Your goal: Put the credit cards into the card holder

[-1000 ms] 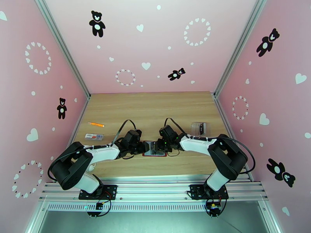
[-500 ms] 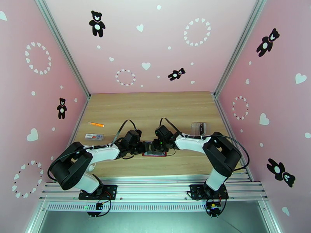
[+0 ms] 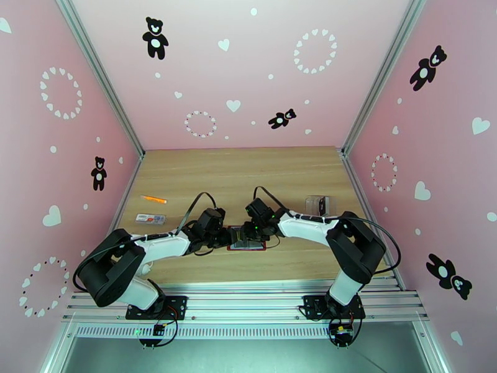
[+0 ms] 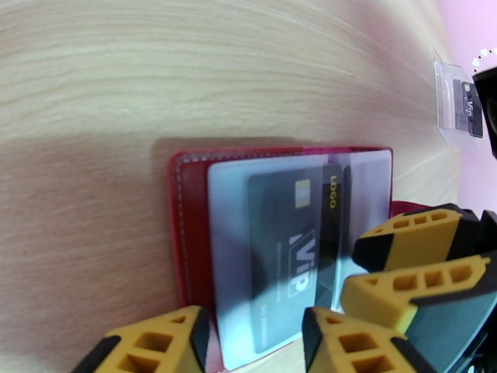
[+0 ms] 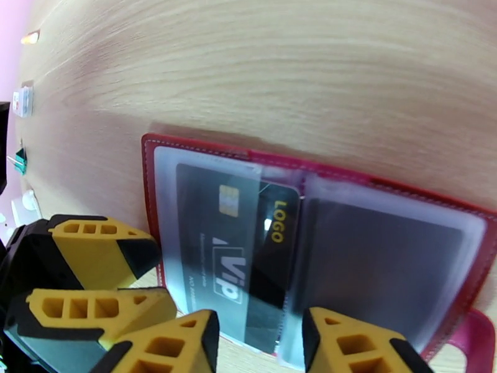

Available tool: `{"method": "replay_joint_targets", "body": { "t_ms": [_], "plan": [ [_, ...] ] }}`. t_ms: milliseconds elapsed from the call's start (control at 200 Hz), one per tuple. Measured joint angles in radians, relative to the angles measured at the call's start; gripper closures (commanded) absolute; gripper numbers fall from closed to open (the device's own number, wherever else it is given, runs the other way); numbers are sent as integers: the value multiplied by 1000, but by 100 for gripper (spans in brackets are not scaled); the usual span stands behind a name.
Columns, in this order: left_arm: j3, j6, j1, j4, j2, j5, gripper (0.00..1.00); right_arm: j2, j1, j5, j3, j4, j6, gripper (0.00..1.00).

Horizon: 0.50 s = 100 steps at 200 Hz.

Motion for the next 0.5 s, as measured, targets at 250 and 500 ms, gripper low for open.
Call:
{"method": "replay_joint_targets", "body": {
  "t_ms": [250, 500],
  "plan": [
    [-2, 0, 0, -14, -5, -3, 57, 9, 0, 19, 36, -27, -3, 79],
    [-6, 0, 0, -10, -5, -6, 58, 48, 0, 16, 61, -24, -1, 79]
  ]
}}
